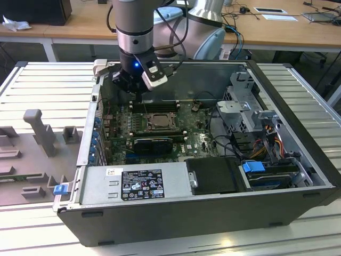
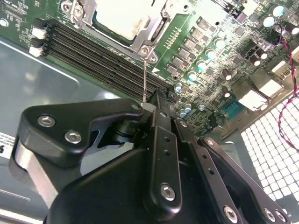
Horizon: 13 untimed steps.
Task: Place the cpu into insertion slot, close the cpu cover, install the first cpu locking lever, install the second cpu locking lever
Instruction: 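Install the first cpu locking lever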
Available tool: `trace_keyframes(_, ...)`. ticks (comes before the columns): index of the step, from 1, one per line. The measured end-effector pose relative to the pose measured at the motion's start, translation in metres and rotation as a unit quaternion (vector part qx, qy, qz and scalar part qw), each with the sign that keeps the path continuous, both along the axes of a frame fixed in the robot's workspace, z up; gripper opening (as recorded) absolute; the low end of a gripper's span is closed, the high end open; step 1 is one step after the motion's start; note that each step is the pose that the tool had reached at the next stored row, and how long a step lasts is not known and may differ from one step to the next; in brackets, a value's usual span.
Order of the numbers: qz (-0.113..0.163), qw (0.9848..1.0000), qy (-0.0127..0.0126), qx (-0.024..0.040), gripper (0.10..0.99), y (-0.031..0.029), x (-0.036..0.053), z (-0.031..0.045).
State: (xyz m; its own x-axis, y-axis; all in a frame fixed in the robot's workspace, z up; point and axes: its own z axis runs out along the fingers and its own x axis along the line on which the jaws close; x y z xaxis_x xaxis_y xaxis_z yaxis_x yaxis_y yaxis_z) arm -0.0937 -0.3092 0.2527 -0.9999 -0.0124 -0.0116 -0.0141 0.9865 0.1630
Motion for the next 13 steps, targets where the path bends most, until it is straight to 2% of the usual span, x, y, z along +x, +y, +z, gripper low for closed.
trace_keyframes(13, 0.000, 1.0000, 0.0000, -0.0001, 0.106, -0.0001, 0.0208, 0.0000)
